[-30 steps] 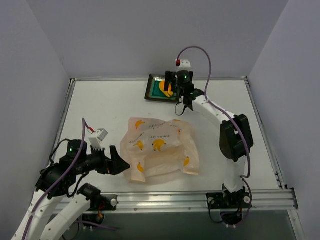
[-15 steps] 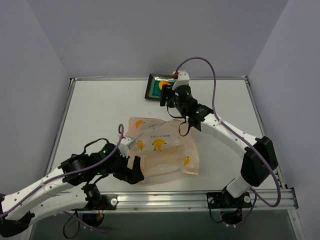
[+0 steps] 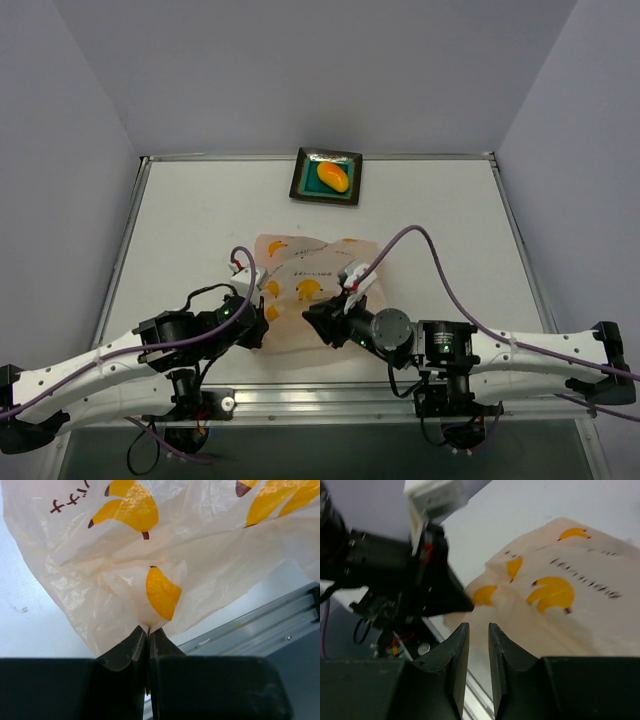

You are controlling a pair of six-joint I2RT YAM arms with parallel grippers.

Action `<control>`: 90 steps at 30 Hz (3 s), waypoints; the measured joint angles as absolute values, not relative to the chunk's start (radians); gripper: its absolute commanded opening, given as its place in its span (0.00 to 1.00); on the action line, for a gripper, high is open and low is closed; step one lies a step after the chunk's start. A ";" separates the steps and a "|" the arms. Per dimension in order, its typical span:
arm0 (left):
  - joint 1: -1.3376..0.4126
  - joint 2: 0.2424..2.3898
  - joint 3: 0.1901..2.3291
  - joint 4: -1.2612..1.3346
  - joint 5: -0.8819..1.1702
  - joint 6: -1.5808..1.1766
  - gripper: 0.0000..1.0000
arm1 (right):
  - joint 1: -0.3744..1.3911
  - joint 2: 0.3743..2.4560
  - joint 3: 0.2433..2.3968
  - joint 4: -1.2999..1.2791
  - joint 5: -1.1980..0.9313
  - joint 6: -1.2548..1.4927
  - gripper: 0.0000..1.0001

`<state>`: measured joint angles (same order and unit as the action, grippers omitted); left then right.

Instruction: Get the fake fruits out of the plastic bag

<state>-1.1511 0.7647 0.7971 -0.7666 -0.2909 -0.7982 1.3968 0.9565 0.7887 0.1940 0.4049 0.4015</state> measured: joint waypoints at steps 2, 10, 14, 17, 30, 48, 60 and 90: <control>-1.151 0.742 0.781 -0.740 -0.322 -0.802 0.02 | 1.489 0.969 0.767 0.194 0.435 0.405 0.17; -1.151 0.678 0.724 -0.609 -0.412 -0.828 0.02 | 1.518 1.213 0.763 0.208 0.586 0.465 0.04; -1.151 0.651 0.680 -0.546 -0.431 -0.842 0.02 | 1.422 1.347 0.765 0.248 0.649 0.526 0.15; -1.151 0.628 0.646 -0.506 -0.439 -0.850 0.02 | 1.329 1.441 0.772 0.303 0.690 0.552 0.27; -1.151 0.516 0.522 -0.445 -0.408 -0.886 0.02 | 1.237 1.836 0.958 0.378 0.794 0.727 0.58; -1.151 0.495 0.508 -0.436 -0.349 -0.913 0.02 | 1.203 1.944 1.023 0.387 0.921 0.753 0.30; -1.151 0.525 0.514 -0.440 -0.349 -0.911 0.02 | 1.208 1.895 0.956 0.439 0.955 0.654 0.00; -1.151 0.574 0.707 -0.496 -0.517 -0.806 0.03 | 1.543 1.054 0.830 0.022 0.675 0.537 0.00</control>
